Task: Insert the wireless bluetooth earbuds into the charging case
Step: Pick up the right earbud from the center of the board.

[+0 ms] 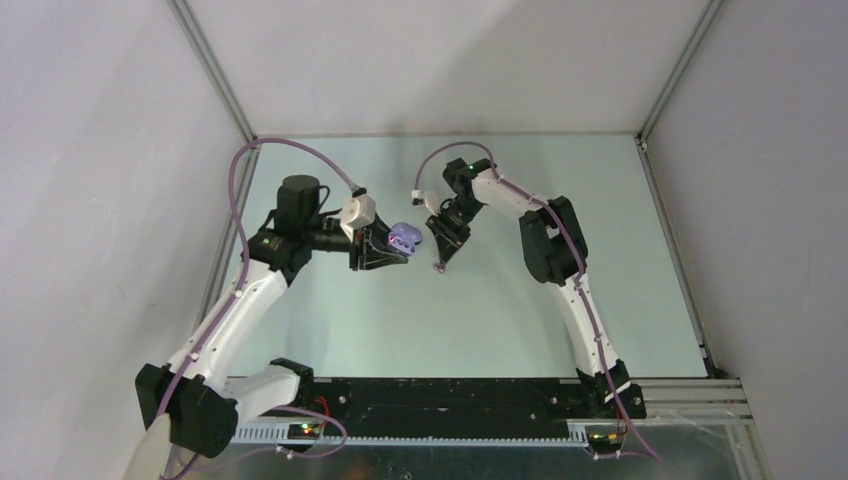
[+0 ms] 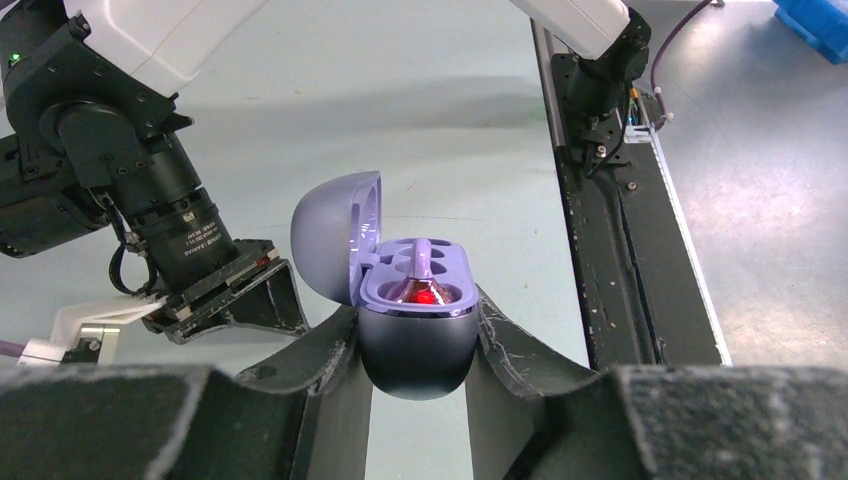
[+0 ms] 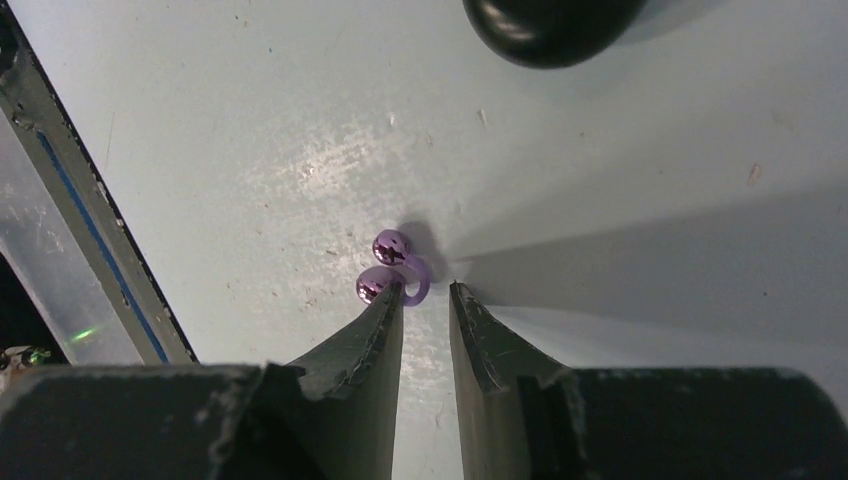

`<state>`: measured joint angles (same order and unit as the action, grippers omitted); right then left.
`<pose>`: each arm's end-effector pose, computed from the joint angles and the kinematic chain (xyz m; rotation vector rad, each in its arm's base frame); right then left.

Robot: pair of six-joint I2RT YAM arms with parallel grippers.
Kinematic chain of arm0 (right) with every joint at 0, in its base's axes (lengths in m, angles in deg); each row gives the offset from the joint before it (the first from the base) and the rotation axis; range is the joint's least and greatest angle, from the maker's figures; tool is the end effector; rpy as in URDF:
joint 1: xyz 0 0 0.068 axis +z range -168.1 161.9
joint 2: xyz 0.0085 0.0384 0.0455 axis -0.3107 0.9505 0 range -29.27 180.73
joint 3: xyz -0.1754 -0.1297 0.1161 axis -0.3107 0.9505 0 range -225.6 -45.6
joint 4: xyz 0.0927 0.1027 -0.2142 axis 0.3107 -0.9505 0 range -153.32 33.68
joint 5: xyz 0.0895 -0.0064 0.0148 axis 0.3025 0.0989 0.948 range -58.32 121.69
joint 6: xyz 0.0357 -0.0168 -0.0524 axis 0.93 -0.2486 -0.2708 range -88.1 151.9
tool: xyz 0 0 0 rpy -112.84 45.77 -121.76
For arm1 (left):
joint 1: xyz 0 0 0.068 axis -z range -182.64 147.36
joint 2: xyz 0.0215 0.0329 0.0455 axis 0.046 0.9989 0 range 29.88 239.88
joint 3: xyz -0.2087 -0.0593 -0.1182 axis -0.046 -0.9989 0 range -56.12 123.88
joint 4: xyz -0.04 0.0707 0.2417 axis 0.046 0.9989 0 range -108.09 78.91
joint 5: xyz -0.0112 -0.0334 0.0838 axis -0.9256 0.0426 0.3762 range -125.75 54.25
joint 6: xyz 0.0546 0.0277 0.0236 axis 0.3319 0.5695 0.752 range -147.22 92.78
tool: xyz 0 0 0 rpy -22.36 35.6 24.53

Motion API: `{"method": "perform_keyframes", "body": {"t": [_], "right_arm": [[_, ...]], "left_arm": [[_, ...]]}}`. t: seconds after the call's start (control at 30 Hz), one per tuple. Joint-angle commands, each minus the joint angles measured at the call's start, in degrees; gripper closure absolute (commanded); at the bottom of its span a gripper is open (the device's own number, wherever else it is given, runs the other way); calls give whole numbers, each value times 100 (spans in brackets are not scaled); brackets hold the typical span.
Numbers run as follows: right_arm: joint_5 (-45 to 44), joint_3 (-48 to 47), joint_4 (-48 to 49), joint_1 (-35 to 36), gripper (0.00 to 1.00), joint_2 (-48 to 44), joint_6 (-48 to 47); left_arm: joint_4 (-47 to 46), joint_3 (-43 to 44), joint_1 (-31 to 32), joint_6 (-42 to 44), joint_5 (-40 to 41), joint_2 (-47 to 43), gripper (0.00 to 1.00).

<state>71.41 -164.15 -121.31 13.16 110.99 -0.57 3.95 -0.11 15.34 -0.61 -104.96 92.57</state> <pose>0.3696 0.2630 0.1193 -1.5550 2.4448 1.0457 0.2091 -0.1187 0.3118 1.3234 1.3457 -1.1242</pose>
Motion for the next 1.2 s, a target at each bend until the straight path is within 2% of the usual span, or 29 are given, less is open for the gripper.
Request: {"method": "perform_keyframes", "body": {"t": [0.0,0.27,0.43,0.7,0.9,1.17], "right_arm": [[243,-259,-223,18,71,155,-137],[223,-354,-295,36,68,245,-5],[297,-355,-358,-7,70,264,2],[501,-489,-568,-47,84,209,-42],[913,-590,-742,-137,99,64,-45],[966,-626,-782,-119,100,42,-4]], "left_arm": [[-7,69,32,147,-87,-53,100],[22,78,36,179,-107,-60,100],[68,98,35,208,-126,-61,100],[98,112,41,222,-128,-57,100],[97,115,41,225,-132,-33,100],[98,114,48,231,-106,-31,100]]}}
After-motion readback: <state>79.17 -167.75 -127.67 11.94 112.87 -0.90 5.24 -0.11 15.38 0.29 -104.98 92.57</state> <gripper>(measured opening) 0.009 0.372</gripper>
